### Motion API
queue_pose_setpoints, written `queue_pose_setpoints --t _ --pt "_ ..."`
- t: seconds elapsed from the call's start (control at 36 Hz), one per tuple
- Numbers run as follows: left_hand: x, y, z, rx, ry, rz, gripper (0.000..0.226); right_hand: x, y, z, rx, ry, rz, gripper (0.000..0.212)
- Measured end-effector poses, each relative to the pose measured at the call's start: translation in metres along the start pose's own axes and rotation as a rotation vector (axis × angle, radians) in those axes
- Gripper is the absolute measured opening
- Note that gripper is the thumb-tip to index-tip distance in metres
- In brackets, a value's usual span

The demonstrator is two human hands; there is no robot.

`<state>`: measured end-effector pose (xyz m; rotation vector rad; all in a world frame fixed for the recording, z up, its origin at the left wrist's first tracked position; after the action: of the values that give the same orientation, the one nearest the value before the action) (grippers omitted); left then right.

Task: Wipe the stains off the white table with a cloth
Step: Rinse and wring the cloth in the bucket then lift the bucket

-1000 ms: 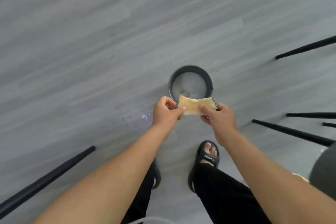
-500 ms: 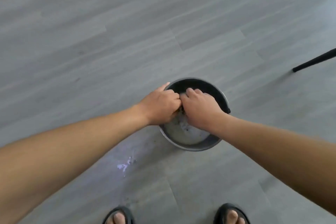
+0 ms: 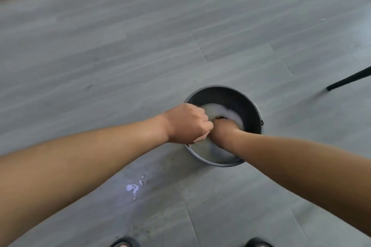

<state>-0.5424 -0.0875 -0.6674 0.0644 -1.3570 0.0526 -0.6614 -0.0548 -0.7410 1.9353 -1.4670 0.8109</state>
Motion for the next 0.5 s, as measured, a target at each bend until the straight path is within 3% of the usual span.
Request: queue_pose_setpoints --t 0.06,0.11,0.17,0.22,0.28,0.42,0.5 --pt "-0.001 0.003 0.0 0.079 -0.166 -0.052 0.03 -0.01 0.004 0.005 0.009 -0.136 0.039 0.038" --pt "-0.001 -0.003 0.004 0.187 -0.471 0.026 0.035 -0.013 0.004 0.008 0.029 -0.264 0.11 0.041" --pt "0.004 -0.007 0.01 0.223 -0.605 0.085 0.029 -0.011 0.005 0.008 0.033 -0.284 0.108 0.032" --pt "0.005 -0.002 0.016 0.211 -0.642 0.109 0.021 0.001 0.008 -0.002 -0.016 -0.156 0.099 0.023" --pt "0.0 0.002 0.016 0.21 -0.675 0.113 0.02 0.01 0.011 -0.005 -0.041 0.016 0.084 0.032" --pt "-0.004 -0.002 0.012 0.223 -0.66 0.109 0.023 0.002 0.0 0.008 0.034 -0.038 0.131 0.033" --pt "-0.006 -0.003 0.009 0.21 -0.6 0.103 0.027 0.01 0.007 0.012 -0.036 0.122 0.206 0.024"
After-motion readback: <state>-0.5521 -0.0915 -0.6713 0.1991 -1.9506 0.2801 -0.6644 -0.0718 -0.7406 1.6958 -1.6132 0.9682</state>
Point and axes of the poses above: each hand's wrist, its own z-axis towards the middle knuckle, its own x-axis out of the back of the hand, y = z × x, the point moved 3 cm from there along z, towards the middle knuckle, and after that the axes turned 4 degrees about y, right-handed, at the moved point
